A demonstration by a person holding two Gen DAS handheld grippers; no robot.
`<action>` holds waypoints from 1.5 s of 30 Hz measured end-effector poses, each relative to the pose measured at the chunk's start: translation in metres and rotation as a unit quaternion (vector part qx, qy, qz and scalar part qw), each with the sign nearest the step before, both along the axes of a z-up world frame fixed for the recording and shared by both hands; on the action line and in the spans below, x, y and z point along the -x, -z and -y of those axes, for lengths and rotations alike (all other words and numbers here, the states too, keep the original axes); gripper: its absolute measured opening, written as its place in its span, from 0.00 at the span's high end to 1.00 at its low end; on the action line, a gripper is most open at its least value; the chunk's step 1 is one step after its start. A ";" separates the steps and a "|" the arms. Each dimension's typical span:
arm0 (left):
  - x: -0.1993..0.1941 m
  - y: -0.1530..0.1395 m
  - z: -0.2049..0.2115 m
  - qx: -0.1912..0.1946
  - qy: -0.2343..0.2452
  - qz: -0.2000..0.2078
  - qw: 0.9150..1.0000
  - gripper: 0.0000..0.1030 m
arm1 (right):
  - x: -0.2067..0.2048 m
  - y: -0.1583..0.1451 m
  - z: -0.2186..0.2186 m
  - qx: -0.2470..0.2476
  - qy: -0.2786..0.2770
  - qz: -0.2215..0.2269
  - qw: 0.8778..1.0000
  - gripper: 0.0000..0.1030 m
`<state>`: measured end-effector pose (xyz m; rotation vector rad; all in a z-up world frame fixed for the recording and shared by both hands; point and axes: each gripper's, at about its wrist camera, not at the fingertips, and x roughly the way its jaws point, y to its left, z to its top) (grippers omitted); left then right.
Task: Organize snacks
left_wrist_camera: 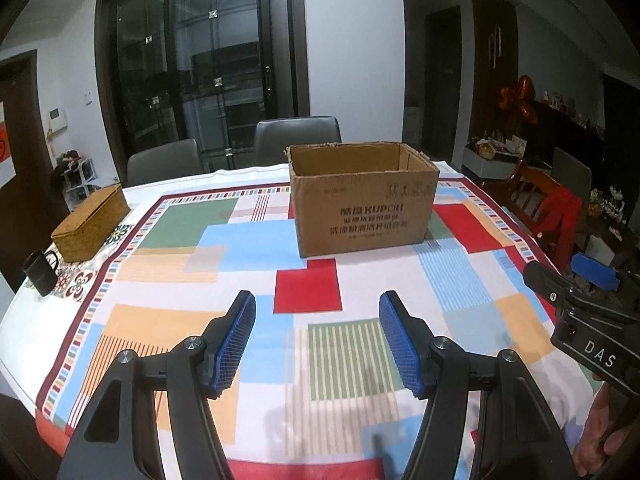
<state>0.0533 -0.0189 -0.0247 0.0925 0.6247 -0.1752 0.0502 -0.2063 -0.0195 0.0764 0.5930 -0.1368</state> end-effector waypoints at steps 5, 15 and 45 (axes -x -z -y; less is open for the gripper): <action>0.013 0.005 -0.003 -0.005 -0.003 -0.004 1.000 0.39 | 0.014 0.006 -0.001 0.003 0.005 -0.002 1.000 0.25; 0.040 0.010 -0.011 0.000 -0.025 -0.001 1.000 0.37 | 0.040 0.009 -0.001 -0.008 0.020 0.000 1.000 0.22; 0.055 -0.004 -0.028 0.025 -0.063 0.011 0.998 0.07 | 0.056 -0.009 0.008 -0.007 0.057 0.011 0.998 0.10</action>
